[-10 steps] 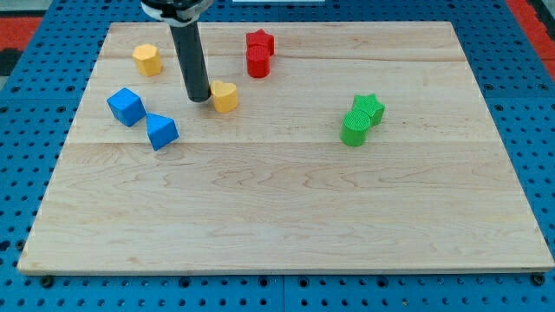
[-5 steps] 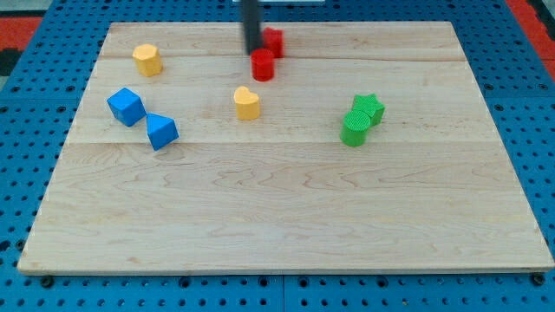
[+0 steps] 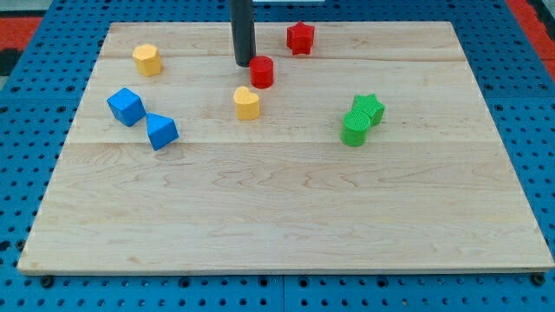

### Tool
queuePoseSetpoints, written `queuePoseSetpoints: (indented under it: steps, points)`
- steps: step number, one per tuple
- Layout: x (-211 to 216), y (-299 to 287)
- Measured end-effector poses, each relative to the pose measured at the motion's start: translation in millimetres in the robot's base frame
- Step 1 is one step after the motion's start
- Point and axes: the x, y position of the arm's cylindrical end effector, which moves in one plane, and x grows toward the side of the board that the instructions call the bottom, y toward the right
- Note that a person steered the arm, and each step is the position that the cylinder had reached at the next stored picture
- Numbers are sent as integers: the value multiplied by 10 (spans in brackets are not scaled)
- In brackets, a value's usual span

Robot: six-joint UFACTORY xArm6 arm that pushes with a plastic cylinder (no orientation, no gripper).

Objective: Push the red circle diagonally to the top left of green star

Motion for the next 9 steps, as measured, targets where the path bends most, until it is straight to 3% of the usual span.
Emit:
queuePoseSetpoints:
  steps: [1,3,6,8,9]
  points:
    - [69,-90]
    - [498,856]
    - [794,1165]
    - [402,1993]
    - [409,3028]
